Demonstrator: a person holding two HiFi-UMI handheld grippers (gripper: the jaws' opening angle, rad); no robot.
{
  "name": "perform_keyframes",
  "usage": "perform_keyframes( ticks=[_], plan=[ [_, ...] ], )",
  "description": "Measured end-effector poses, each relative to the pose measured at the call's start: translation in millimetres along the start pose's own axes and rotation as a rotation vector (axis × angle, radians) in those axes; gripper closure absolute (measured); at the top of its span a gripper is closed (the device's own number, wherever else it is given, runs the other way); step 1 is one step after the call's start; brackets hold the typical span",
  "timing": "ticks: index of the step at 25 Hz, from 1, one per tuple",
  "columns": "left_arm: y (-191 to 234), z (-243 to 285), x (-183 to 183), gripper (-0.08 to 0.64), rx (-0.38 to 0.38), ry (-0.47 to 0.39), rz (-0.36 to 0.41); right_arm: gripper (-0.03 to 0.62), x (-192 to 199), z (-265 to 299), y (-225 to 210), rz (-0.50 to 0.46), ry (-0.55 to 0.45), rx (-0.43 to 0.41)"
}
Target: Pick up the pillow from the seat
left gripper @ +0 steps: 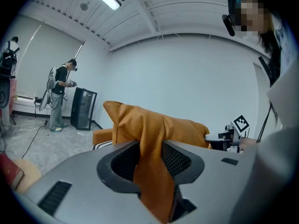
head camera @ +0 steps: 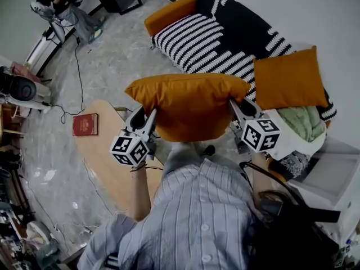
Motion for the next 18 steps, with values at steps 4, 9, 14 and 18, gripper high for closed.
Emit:
perform_keyframes(
  ticks=[4,9,14,18],
  plan=[
    [0.0,-1.0,-1.0,0.397,-0.004,-0.012,0.004,0.488,-0.5,0.7,0.8,-0.006,-0.006,-0.005],
    [0.5,-3.9,-4.1,0.397,-0.009,-0.026,0.003,0.488,-4.8,1.7,4.0,-0.018,-0.01,-0.014],
    [-2.7,-6.4,-3.6,0.397,-0.017,-0.035,0.002,0.488,-5.1,-0.8,3.3,-0.025,-0.003,-0.02],
    [-6.1,-6.6,-0.4,0.397,-0.024,-0.04,0.003,0.488,-2.2,-4.4,0.8,-0.027,0.0,-0.023]
  ],
)
Point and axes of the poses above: the fingertips, and each gripper's own axes: z forward along the fingers, y to its left, x out of its underside, the point moved 6 cm from there along -z, backward along the fingers, and after that the axes turned 5 degrees about -y, right-handed, at the moved point
